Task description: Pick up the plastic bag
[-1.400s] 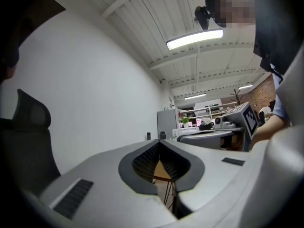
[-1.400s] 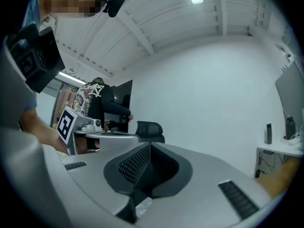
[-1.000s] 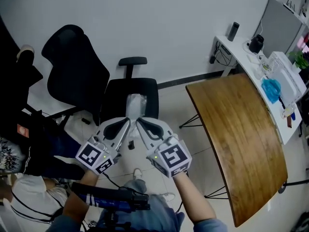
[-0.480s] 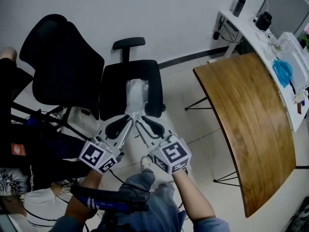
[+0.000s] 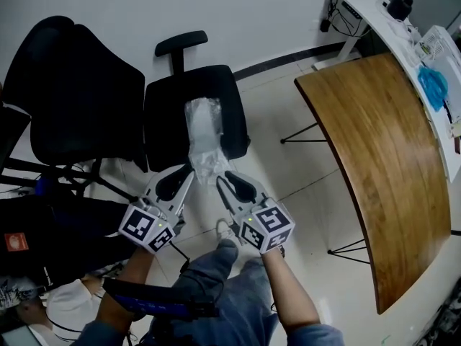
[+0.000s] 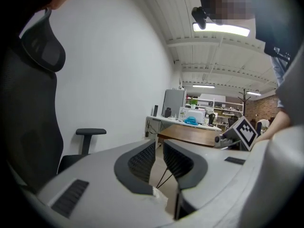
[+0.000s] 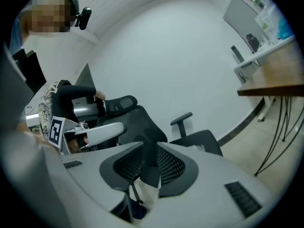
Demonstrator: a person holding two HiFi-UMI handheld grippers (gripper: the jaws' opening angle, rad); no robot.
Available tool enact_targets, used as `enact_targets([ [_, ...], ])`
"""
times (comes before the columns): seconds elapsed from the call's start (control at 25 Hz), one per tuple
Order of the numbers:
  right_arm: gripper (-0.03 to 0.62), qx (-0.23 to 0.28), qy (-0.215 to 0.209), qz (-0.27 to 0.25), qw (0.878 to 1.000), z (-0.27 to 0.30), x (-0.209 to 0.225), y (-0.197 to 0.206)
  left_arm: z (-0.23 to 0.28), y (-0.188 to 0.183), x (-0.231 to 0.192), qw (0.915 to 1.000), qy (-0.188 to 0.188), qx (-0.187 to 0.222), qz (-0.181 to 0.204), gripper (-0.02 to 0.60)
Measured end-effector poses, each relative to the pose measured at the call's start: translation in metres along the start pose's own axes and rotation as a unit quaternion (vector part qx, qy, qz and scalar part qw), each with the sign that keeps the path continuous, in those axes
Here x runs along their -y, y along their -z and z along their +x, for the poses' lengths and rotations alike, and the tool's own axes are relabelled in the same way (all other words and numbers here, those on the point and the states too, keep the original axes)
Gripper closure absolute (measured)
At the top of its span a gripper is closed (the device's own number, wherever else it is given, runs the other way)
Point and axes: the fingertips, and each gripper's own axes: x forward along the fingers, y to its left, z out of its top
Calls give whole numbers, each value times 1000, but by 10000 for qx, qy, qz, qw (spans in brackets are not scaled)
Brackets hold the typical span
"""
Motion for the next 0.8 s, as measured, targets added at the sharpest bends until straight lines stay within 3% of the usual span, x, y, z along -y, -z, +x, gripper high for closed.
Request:
enact_targets([
  [0.36,472,22,360,1006,9943,4,40,82,12,51,-12,9994,82,-320,-57,520],
  [0.8,439,154,512,2265,9725,2,81,176,17,104,4,9982,117,-579,86,522],
])
